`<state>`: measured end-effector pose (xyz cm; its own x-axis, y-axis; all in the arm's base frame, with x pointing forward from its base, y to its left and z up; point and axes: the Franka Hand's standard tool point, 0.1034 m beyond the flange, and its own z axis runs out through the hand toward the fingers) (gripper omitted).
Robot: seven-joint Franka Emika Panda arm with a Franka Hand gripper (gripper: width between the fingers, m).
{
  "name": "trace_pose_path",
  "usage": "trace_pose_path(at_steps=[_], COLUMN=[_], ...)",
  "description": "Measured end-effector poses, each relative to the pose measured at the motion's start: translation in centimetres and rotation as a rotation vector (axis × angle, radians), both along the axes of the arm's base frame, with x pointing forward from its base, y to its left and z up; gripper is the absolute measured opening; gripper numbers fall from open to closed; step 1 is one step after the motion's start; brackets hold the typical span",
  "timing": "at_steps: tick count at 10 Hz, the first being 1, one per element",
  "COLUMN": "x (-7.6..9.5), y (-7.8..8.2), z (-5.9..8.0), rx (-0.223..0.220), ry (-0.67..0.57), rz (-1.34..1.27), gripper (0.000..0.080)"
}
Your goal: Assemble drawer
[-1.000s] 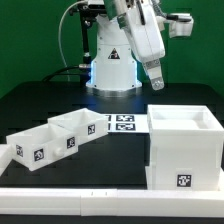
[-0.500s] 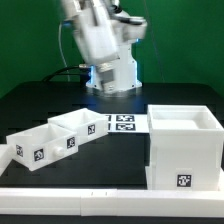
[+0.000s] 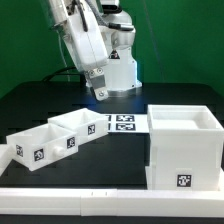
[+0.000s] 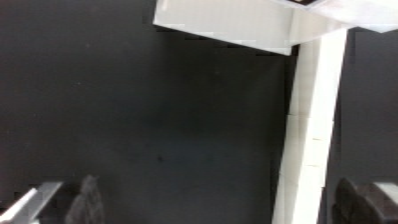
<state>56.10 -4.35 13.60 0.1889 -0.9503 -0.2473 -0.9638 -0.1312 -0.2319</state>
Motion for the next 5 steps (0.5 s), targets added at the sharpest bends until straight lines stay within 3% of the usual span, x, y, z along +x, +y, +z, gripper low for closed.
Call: trace_pose_path(at_steps=[1,2,4,5], x=[0.6,1.5,2.1,2.1], y=[-1.1,-2.2,-4.3,-3.8], z=[0.0,0.2,-0.9,-0.8], rx=[0.012,-0.003,-0.038,-0.031], ry=[0.025,0.049,-0.007,0.0], rz=[-0.08,-0.159,-0.167,-0.165], gripper=[0.0648,0.0648,0.0648,0.0648])
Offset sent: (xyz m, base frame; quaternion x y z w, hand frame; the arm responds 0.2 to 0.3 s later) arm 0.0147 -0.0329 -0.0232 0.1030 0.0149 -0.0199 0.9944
